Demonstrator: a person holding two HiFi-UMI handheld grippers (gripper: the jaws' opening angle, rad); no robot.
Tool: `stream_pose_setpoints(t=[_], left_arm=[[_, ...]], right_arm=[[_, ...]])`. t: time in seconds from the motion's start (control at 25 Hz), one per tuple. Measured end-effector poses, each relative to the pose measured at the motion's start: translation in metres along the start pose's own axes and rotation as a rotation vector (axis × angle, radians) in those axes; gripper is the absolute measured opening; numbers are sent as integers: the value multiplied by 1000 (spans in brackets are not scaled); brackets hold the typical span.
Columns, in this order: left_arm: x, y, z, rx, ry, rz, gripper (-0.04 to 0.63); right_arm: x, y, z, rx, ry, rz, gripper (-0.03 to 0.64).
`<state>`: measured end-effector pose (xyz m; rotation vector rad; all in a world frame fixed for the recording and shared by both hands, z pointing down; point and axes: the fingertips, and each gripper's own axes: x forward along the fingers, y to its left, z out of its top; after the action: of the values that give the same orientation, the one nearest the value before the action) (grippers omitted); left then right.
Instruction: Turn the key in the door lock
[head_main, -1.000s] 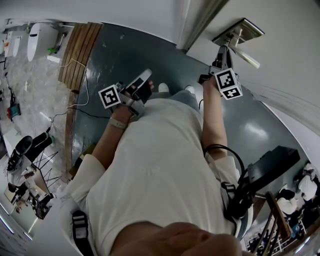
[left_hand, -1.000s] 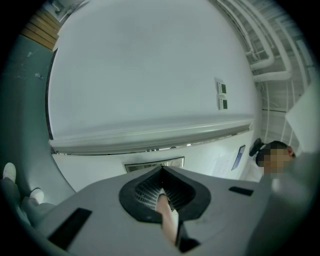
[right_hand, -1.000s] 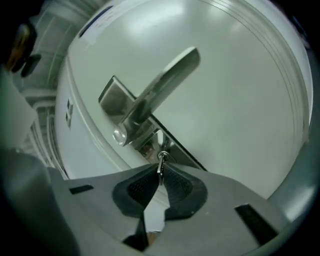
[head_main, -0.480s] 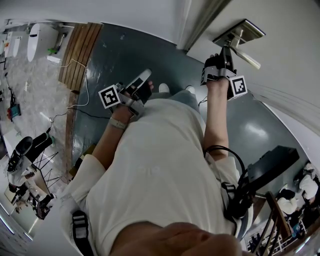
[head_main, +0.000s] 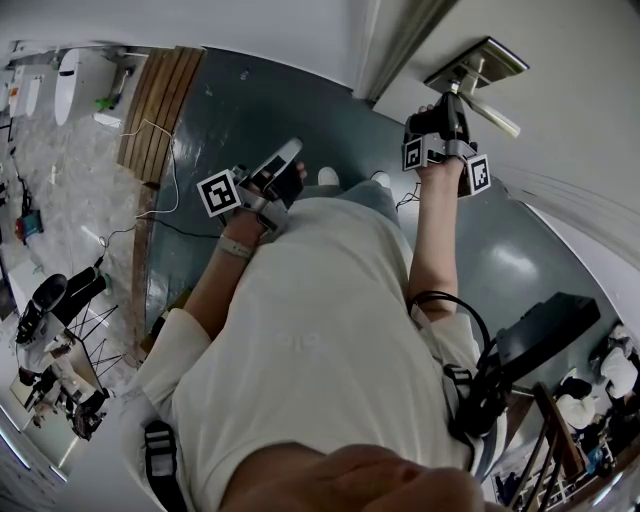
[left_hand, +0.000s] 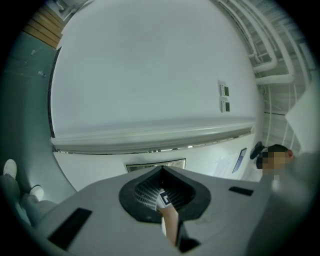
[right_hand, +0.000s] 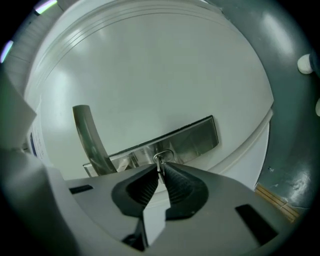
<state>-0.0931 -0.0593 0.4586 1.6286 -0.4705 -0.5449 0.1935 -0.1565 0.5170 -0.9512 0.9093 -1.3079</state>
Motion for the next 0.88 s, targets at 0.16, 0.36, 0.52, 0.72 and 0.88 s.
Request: stream_pose_setpoints(t=[0.16,0.36,0.52,0.72,0.88], left_arm=[[-1,2,0,-4,-1,3,8],[-2,3,1,-6,-2,1,8],[0,2,1,-10,-1,-2,8],[3,3,-1,-11,2,-7,8],[4,5,-2,-18,5,-7,8]], right_arm=[[-2,-2,-1,74,-1,3,42],[-5,-4,-2,88,6,7,43],[-4,-4,-2,49,20,2,43],[-1,-3,-2,8,50,17,45],[2,-2,-15,-65,137,24,201]])
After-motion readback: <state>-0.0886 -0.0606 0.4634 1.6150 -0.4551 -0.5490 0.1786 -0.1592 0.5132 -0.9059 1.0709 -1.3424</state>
